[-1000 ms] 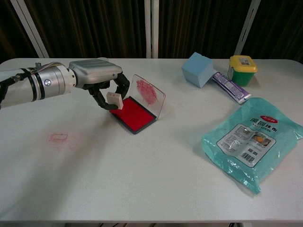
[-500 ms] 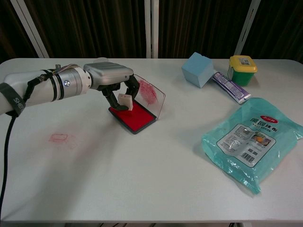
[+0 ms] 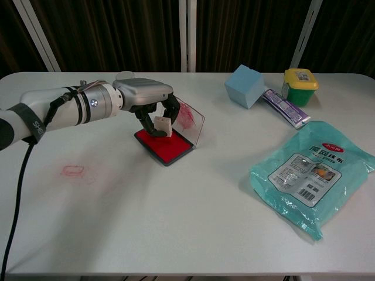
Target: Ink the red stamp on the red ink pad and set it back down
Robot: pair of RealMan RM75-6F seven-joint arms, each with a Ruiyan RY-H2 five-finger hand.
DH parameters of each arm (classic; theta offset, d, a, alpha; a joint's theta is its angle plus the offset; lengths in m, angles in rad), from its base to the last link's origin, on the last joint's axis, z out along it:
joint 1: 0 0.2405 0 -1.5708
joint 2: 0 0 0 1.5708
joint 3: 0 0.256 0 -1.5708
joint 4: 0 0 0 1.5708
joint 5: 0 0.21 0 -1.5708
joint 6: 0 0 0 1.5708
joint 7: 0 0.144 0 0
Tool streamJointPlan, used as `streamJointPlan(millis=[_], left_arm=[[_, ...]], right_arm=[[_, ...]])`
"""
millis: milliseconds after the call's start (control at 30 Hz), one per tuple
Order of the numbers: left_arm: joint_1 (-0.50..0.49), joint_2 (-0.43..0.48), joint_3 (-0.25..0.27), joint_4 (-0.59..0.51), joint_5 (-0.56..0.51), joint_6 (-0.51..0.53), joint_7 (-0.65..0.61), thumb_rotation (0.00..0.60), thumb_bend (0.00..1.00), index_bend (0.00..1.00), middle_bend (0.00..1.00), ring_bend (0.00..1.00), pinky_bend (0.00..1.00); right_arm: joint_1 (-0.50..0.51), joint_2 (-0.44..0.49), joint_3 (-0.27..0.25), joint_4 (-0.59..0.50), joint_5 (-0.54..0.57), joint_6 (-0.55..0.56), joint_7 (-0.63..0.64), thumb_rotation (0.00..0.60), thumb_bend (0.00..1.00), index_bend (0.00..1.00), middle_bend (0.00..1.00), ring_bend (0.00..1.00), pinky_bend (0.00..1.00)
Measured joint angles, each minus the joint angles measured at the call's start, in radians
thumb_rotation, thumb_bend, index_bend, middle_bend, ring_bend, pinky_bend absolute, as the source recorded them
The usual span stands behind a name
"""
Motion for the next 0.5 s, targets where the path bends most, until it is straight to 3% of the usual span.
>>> streamJointPlan(millis=[500], left_arm=[[-0.008,-0.032,0.013,0.070,0.005,-0.009,-0.060,0.600,0.41,0.60,0.59,1.00,0.99]], right_arm=[[0.001,-0.002,0.000,0.007,0.007,-0.007,0.003,0.600,0.19,0.00,0.00,0.00,0.00]])
